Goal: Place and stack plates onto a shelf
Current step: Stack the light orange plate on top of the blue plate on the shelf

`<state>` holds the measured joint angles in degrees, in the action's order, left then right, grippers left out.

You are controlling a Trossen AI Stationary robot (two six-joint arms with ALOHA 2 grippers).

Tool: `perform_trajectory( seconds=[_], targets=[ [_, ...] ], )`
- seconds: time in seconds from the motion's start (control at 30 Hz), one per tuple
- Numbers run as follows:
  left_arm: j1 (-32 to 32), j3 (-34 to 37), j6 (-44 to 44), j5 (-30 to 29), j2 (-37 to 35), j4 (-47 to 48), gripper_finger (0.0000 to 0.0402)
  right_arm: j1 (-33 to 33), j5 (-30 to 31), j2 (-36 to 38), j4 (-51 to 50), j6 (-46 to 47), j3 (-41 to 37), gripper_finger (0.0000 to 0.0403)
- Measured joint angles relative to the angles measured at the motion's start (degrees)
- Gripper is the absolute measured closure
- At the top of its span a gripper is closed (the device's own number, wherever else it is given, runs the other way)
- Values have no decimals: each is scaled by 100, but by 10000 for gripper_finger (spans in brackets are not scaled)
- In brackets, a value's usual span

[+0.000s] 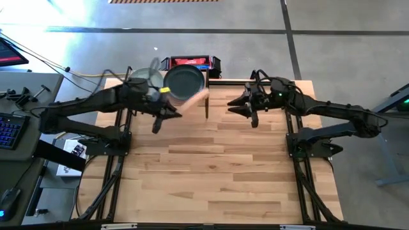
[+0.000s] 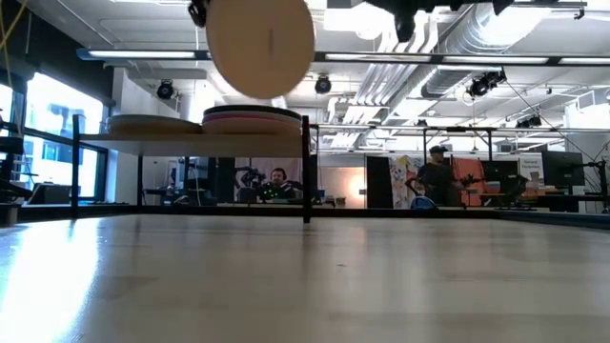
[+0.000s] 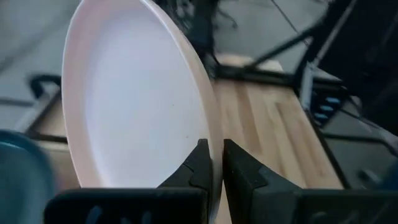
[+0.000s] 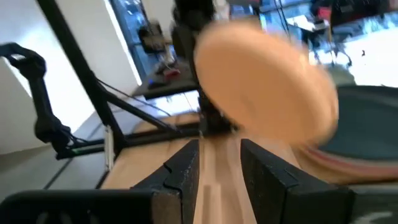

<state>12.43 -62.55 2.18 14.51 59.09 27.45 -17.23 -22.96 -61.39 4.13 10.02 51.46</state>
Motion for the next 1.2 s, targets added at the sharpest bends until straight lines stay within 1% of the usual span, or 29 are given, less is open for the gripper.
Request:
perform_trajectory(
  seconds=[0.17, 0.27, 0.53, 0.67, 0.77, 0.93, 1.07, 1.2],
  targets=[
    [-2, -2, -77, -673, -615, 48, 391, -291, 0, -12, -517, 0, 0, 295],
    [-4, -6, -88, -1146, -974, 183, 391, -439, 2, -13, -650, -19, -1, 295],
    [-4, -6, -373, -2629, -1679, 1193, 389, -668, 3, -13, -689, -122, -2, 295],
    [-4, -6, -461, -3287, -1828, 1826, 389, -691, 7, -13, -692, -109, -2, 295],
    [-4, -6, -529, -3673, -1834, 2289, 389, -689, 46, -13, -694, -107, -2, 295],
    [21, -6, -753, -3981, -1783, 2904, 388, -689, 48, -13, -694, 31, -4, 295],
    [229, -6, -919, -4079, -1762, 3305, 388, -689, 62, -13, -694, 213, -7, 295],
    [542, -180, -1198, -4076, -1641, 3729, 389, -661, 438, -15, -695, 414, -7, 295]
  ],
)
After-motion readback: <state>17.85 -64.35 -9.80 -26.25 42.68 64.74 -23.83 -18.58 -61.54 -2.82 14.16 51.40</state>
